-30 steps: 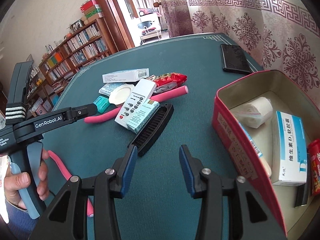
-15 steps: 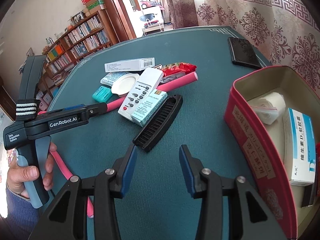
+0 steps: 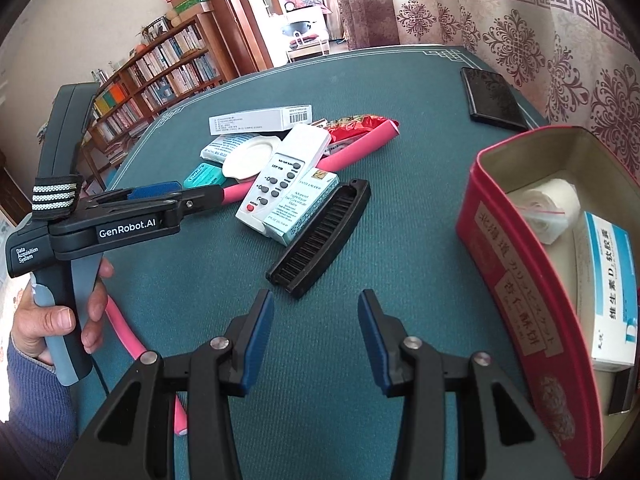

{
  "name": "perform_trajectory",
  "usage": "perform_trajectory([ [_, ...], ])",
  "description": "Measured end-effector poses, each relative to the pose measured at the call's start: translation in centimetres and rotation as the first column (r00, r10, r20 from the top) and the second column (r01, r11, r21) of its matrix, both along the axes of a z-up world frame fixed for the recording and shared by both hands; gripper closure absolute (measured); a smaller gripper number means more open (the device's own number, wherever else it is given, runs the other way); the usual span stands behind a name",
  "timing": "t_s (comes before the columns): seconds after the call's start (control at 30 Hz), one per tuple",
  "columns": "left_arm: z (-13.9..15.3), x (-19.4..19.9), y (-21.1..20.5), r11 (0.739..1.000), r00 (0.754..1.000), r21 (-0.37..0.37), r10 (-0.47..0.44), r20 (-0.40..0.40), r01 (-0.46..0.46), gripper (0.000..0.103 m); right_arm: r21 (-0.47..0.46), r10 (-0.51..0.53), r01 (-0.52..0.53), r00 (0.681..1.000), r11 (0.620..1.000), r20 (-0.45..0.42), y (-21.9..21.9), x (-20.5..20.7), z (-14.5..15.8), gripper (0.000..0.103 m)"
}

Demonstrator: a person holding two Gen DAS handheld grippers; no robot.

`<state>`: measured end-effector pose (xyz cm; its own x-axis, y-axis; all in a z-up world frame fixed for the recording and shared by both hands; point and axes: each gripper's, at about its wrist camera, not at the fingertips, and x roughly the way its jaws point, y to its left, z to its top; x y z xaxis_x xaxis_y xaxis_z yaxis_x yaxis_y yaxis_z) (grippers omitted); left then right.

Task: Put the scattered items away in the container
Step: 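Move both tools back over the remaining items on the table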

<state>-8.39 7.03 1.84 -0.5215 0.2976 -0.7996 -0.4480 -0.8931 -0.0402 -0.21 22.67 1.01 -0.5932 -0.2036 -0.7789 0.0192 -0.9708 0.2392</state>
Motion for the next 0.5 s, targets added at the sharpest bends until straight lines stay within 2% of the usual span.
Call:
perform_trajectory([
  [0.13, 0.5, -0.2, 1.1, 0.997, 0.997, -0.066, -0.043, -0.058, 0.039, 0.029, 0.000, 0.003, -0.003, 1.000, 1.000, 0.002, 0.0, 0.0, -0.1, 0.055],
  [0.2, 0.6, -0.4, 1.6, 0.995, 0.994, -0.074, -0.077, -0.072, 0.071, 0.029, -0.001, 0.000, 0.000, 1.000, 1.000, 0.003, 0.0, 0.1, -0.2, 0.055],
  [0.37, -1.1, -1.3, 2.7, 0.986, 0.988, -0.068, -0.154, -0.003, 0.153, 0.029, -0.006, -0.008, 0.008, 1.000, 1.000, 0.006, 0.3, 0.0, -0.3, 0.055],
  [0.43, -1.3, -1.6, 2.4, 0.988, 0.988, -0.031, -0.153, 0.006, 0.153, 0.029, -0.008, -0.008, 0.008, 1.000, 1.000, 0.006, 0.3, 0.0, -0.3, 0.055],
  [0.5, -1.6, -2.0, 1.7, 0.991, 0.990, 0.023, -0.132, 0.053, 0.131, 0.029, -0.008, -0.009, 0.009, 1.000, 1.000, 0.007, 0.4, 0.0, -0.4, 0.055],
])
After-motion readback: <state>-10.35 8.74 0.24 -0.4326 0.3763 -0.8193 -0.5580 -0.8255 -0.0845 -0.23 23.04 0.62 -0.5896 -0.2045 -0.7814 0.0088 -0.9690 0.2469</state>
